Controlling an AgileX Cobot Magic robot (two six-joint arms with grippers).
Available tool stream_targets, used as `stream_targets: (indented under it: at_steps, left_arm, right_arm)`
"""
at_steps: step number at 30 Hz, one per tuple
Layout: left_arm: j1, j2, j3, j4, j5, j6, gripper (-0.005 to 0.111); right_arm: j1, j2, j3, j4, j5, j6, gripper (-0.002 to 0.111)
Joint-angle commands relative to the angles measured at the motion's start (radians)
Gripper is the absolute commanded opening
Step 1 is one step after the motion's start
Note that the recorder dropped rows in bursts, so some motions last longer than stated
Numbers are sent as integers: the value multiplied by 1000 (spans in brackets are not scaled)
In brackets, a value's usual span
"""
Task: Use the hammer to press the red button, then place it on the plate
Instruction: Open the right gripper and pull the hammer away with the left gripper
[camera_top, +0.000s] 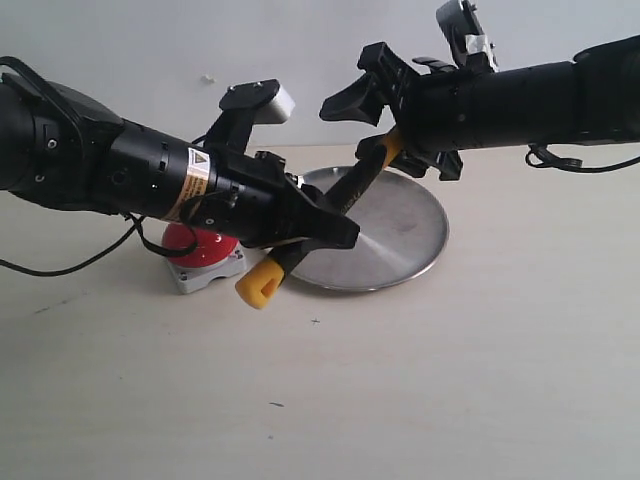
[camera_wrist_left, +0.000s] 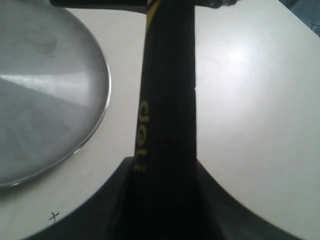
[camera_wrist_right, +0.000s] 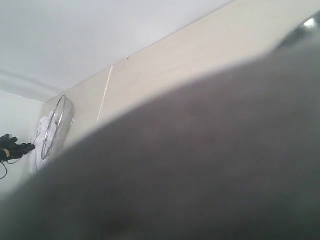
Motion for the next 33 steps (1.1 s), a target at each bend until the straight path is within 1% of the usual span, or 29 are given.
stream_targets:
  at_steps: [1,4,13,27,30,33]
  left_arm:
    - [4,-14,-16,-20,74,-7,0]
    - [9,-11,-30,-26,79,-25,0]
    - [9,-5,-72,-24,83,-54,0]
    - [11,-5,-72,-24,143,-54,0]
    - [24,-5,-72,-24,137,-59,0]
    - [54,-5,-72,-24,100,-71,0]
  right_arm:
    - [1,-10,-4,43,-19,-25,69]
    - [1,-10,-4,57,-19,-52,71]
    - [1,-10,-4,57,-33,-36,71]
    - [1,-35,-4,57,-35,-27,70]
    - [1,-42,13,57,-41,-27,70]
    - [-3,-51,35,57,-52,-27,70]
